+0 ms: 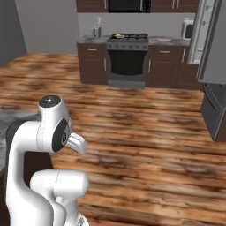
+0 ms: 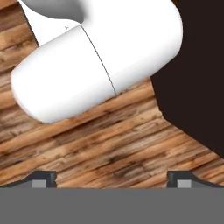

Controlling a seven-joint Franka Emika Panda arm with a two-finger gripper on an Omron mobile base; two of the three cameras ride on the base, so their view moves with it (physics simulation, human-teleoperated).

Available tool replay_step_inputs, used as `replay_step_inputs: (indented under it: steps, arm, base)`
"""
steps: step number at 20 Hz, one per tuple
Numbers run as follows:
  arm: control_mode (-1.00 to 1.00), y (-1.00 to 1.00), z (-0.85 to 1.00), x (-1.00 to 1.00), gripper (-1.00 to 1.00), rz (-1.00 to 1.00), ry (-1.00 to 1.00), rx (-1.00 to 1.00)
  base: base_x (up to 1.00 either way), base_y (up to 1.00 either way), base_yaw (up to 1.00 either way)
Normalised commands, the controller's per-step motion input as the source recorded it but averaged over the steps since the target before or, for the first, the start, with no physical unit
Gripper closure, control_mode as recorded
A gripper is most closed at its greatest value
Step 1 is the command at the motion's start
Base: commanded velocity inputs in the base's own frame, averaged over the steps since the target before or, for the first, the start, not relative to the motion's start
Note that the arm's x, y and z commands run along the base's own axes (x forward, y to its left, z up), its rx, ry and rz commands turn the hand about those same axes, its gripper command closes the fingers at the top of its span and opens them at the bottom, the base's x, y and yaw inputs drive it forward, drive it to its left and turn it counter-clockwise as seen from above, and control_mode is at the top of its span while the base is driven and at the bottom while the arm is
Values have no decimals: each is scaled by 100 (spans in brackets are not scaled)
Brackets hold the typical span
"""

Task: Place the cold items (lime and eggplant) from the fridge in one tupperware on the dining counter. Place the warm items (hot dog and kebab skewer) in the stove area in another tupperware.

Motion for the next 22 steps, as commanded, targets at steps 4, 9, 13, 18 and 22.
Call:
replay_step_inputs:
  steps: [4,9,13,18,22]
  arm:
    - [100,0,0,0,-100,0,0,0]
    - [100,0,0,0,-100,0,0,0]
    - [100,0,0,0,-100,0,0,0]
    - [100,0,0,0,-100,0,0,0]
    - [100,0,0,0,-100,0,0,0]
  base:
    - [100,0,2]
    - [100,-4,7]
    - [100,-27,18]
    - [100,-61,31]
    - [100,-63,31]
